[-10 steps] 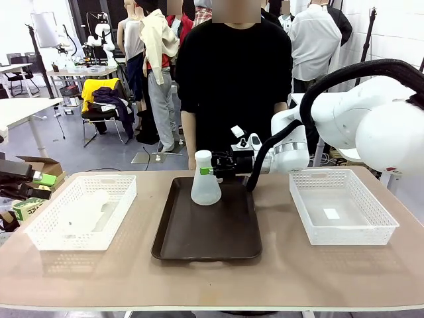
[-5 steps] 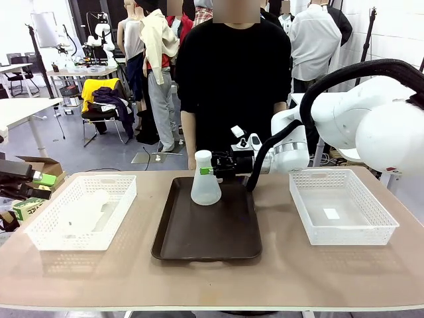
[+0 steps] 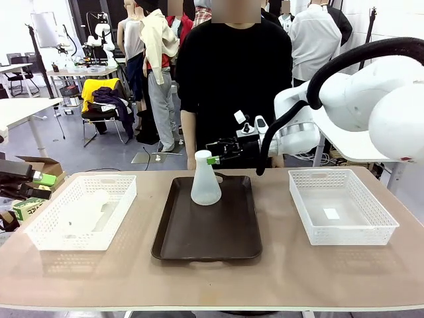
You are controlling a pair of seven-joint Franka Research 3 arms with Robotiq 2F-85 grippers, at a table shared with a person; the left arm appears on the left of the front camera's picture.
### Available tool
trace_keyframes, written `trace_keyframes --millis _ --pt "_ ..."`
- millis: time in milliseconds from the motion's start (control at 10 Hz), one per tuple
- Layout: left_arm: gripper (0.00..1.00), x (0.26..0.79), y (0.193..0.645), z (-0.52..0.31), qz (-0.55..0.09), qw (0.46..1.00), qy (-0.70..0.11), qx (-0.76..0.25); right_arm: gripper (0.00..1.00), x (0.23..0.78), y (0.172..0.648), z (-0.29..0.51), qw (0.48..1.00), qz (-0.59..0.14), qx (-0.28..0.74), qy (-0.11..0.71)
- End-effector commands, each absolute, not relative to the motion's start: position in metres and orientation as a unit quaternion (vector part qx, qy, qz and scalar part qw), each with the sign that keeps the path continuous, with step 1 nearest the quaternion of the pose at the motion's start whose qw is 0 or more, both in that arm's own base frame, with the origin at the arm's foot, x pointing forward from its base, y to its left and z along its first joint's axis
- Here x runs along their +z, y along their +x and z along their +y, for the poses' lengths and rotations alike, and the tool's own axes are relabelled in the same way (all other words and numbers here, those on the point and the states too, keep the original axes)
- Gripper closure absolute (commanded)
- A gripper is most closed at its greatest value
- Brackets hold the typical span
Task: Prepare the laboratory tools.
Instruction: Pick up the Big flask that the person points to.
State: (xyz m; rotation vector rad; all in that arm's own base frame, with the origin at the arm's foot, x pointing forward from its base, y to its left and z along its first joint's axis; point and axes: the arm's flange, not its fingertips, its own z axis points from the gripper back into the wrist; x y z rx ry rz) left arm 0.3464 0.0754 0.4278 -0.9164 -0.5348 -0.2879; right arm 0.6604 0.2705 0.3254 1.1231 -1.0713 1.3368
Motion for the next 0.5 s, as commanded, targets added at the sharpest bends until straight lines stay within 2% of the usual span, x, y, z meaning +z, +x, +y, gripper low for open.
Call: trace_keyframes --millis 0,400 --pt "0.0 0.426 0.347 0.077 -0.265 0.844 -0.442 -0.143 0.0 0.338 0.64 0.241 0.579 -0.426 0.565 0.404" --pt "0.0 0.426 0.347 0.077 -0.265 0.844 -0.442 -0.143 0.0 0.386 0.595 0.147 0.651 -0.475 0.539 0.246"
